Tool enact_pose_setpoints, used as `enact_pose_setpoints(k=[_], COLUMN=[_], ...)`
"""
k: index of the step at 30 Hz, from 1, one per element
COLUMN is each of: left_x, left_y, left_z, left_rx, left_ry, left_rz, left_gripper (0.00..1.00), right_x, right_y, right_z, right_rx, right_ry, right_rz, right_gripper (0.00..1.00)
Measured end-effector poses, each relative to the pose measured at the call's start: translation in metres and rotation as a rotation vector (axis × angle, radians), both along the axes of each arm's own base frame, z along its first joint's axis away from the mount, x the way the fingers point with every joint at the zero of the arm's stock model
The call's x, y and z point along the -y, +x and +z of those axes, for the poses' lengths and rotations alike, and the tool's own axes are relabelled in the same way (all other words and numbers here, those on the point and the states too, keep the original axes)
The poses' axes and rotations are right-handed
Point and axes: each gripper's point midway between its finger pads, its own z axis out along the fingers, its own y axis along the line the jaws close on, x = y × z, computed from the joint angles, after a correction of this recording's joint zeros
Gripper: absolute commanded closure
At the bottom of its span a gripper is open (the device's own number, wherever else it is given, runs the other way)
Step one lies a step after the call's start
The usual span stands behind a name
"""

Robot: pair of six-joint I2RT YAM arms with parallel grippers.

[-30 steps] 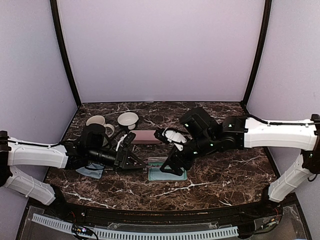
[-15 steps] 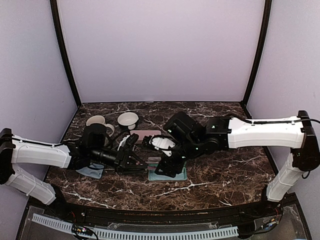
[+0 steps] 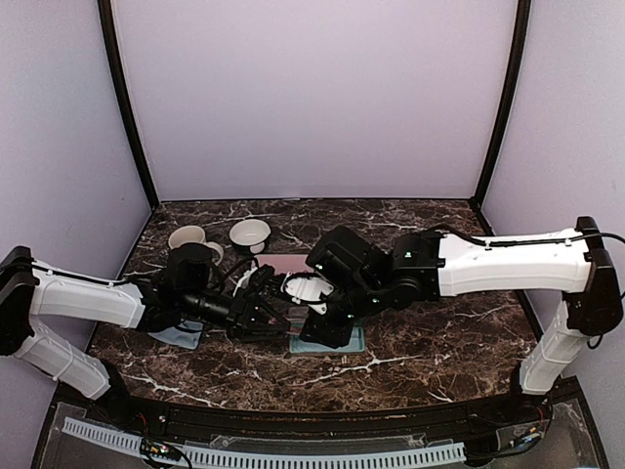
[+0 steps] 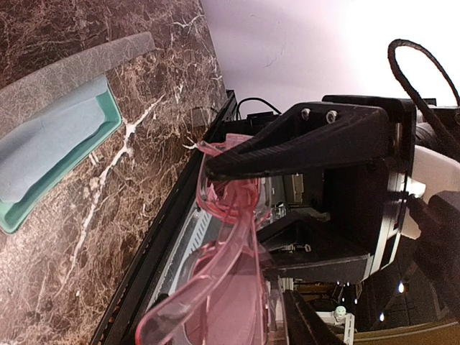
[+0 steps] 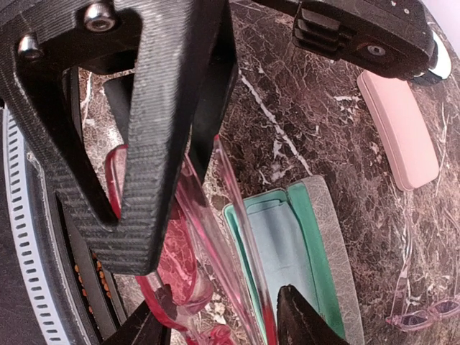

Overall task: Organize the sunglasses
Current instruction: Pass from the left arm to the right

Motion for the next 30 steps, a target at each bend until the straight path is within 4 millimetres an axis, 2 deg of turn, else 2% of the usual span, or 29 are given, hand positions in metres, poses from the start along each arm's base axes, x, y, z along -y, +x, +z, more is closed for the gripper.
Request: enact_pose_setpoints(k=[18, 24, 30], left_x=[0.0014, 0.0020, 0.0021], left_y=[0.0011, 0.0017, 0.0015], left_z=[-0.0024, -0.0033, -0.0039], left_rx=[-0.011, -0.017, -0.016], left_ry=[0.001, 0.001, -0.004], left_rz=[0.001, 0.002, 0.002], left_gripper=[0.99, 0.94, 0.82], right_x=[0.0046, 0.0058, 0.0071], right_y=[-0.0020, -0.0030, -0.0026], right_z=[-0.0030, -0.0040, -0.0046], right_rx=[0.056, 0.060, 0.064], right_ry=[-0.046, -0.055, -0.061], right_rz=[0.014, 0.015, 0.012], right_gripper=[0.65, 0.68, 0.71])
